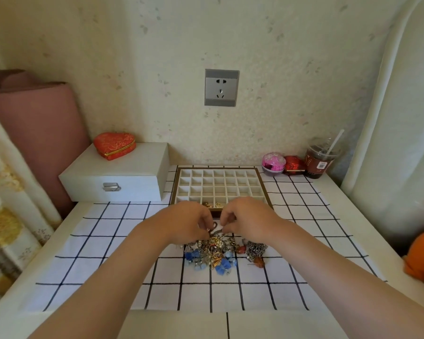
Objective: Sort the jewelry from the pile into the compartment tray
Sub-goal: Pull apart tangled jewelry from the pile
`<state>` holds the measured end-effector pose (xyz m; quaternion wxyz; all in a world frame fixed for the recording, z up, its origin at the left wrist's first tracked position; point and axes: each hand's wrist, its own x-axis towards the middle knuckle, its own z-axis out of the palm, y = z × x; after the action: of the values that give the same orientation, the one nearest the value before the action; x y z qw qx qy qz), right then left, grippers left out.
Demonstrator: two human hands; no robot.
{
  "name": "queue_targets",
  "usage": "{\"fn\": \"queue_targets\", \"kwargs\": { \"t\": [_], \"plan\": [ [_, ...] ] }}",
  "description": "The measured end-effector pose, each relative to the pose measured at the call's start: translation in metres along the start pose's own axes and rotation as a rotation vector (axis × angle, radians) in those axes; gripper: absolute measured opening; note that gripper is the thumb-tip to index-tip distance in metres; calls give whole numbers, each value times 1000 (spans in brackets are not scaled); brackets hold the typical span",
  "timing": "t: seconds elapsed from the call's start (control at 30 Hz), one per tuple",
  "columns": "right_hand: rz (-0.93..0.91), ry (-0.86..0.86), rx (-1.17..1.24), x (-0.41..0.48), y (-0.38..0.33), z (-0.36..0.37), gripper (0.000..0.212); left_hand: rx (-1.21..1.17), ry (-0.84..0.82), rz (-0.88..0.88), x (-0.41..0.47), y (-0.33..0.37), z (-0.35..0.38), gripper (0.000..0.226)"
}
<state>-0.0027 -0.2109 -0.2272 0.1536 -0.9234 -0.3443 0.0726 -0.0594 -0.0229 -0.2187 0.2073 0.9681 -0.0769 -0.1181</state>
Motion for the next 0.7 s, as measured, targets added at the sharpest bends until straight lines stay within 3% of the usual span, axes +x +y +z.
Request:
{"fn": "queue_targets", "kwargs": {
  "t": [0.07, 0.2, 0.37, 0.53, 0.7],
  "plan": [
    [40, 13, 143, 1, 3, -5, 4, -75, 98, 13, 1, -1, 0, 23],
    [134, 69, 595, -1, 4, -24, 5, -440, 250, 27, 5, 8, -1, 33],
    [168, 181, 933, -3, 2, -39, 13, -818, 152, -30, 8, 27, -2, 37],
    [222, 288, 1074, 0, 2, -49, 7, -828, 152, -58, 13, 35, -9, 15],
    [288, 398, 1099, 5, 13, -54, 5, -843, 240, -76, 24, 32, -9, 12]
  ]
}}
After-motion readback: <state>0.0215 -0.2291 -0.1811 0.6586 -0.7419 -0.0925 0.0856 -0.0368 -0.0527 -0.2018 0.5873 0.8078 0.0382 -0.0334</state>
